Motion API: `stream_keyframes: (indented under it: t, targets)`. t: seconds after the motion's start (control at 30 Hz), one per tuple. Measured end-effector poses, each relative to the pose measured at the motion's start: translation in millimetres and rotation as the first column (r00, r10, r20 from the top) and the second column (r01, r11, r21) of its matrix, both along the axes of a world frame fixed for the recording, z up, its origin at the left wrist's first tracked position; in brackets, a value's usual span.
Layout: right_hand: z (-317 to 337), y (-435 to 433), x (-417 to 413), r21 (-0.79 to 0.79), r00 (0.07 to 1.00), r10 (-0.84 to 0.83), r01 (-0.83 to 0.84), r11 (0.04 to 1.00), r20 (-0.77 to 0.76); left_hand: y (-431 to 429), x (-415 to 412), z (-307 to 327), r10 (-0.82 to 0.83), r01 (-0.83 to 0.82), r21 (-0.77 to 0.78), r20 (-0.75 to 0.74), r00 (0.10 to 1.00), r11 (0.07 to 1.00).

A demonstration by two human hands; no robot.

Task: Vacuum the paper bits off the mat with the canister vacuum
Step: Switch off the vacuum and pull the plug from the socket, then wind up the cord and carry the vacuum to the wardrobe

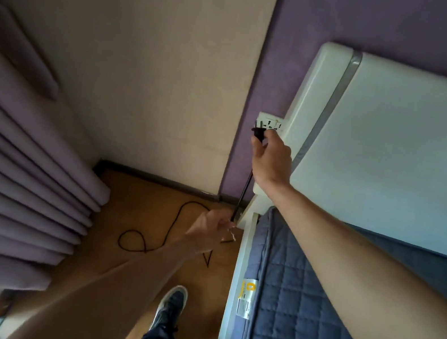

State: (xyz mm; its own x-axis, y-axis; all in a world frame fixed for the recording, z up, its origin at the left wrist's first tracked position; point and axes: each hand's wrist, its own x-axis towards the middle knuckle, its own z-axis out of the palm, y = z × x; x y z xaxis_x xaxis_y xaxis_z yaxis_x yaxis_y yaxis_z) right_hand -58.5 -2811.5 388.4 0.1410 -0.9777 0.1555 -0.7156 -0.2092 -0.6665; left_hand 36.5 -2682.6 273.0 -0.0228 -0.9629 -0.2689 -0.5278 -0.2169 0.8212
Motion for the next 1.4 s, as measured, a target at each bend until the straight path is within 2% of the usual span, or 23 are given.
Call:
stream_keyframes:
  t: [0.13, 0.27, 0.47, 0.57, 0.87, 1.23, 1.4]
  targets:
    - [17, 6, 21, 0.005, 0.990, 0.115, -0.116, 0.993, 0.078, 15, 16, 20, 0.047, -0.047, 0.037, -0.012, 0.999, 0.998]
    - [30, 2, 61, -0.058, 0.967, 0.232, -0.226, 0.972, 0.106, 16, 48, 40, 0.125, -0.124, 0.029, -0.050, 0.991, 0.992]
    - [48, -24, 137, -0.170, 0.959, 0.263, -0.243, 0.955, 0.105, -12, 113, 61, 0.200, -0.200, -0.003, -0.060, 0.978, 0.980]
    - [60, -40, 173, -0.215, 0.954, 0.281, -0.254, 0.943, 0.105, -29, 146, 72, 0.242, -0.242, 0.014, -0.117, 0.963, 0.970]
    - [94, -73, 260, -0.237, 0.935, 0.337, -0.305, 0.923, 0.109, -62, 236, 95, 0.295, -0.300, -0.033, -0.115, 0.949, 0.953]
    - [110, -61, 356, -0.274, 0.843, 0.519, -0.470, 0.839, 0.145, -39, 308, 115, 0.434, -0.442, -0.093, -0.090, 0.896, 0.892]
    - [113, -50, 400, -0.263, 0.783, 0.605, -0.560, 0.786, 0.144, -18, 336, 117, 0.554, -0.559, -0.087, -0.071, 0.829, 0.825]
